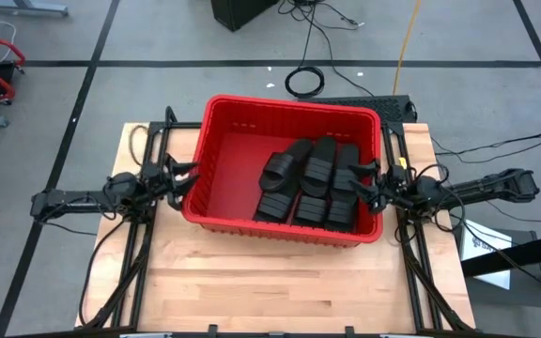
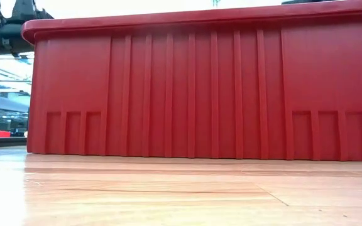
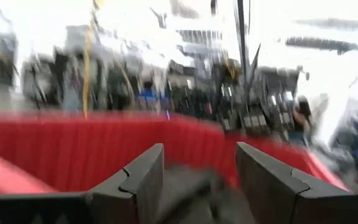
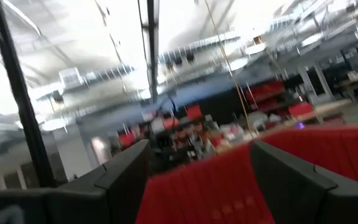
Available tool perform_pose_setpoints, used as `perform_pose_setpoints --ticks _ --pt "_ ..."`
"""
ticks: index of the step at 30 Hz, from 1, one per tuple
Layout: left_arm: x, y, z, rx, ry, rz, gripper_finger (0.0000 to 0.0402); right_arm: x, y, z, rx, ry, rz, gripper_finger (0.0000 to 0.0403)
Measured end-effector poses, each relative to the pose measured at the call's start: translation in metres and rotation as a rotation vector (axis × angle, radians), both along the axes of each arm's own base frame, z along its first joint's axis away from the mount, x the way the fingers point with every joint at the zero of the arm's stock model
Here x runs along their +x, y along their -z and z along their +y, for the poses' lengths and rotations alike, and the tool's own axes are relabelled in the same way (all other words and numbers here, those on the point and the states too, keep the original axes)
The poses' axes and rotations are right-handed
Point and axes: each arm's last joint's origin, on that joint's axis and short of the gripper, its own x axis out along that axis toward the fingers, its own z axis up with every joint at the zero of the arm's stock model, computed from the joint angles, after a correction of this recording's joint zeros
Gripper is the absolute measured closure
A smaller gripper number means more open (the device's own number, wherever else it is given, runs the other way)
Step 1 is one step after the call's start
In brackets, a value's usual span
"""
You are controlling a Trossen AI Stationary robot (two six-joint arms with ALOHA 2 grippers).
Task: Pick and place slides into bin
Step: Return to Home Position
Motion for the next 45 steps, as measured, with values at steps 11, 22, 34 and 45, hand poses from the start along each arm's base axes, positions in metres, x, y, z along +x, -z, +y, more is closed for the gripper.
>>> perform_pose_setpoints --ticks 11,22,34,45 --pt "-0.005 -0.013 0.000 0.077 -0.048 -0.119 0.0204 -0.003 -0.005 0.000 0.003 -0.001 -0.063 0.0138" --pt "-0.005 -0.014 0.000 0.079 -0.051 -0.122 0.0204 -0.002 -0.004 0.000 0.002 -0.001 -0.052 0.0138" --pt "-0.005 -0.014 0.000 0.079 -0.053 -0.124 0.0204 -0.002 -0.005 0.000 0.002 0.000 -0.054 0.0138" --pt "-0.006 -0.014 0.000 0.080 -0.053 -0.126 0.0204 -0.002 -0.005 0.000 0.002 0.000 -0.054 0.0138"
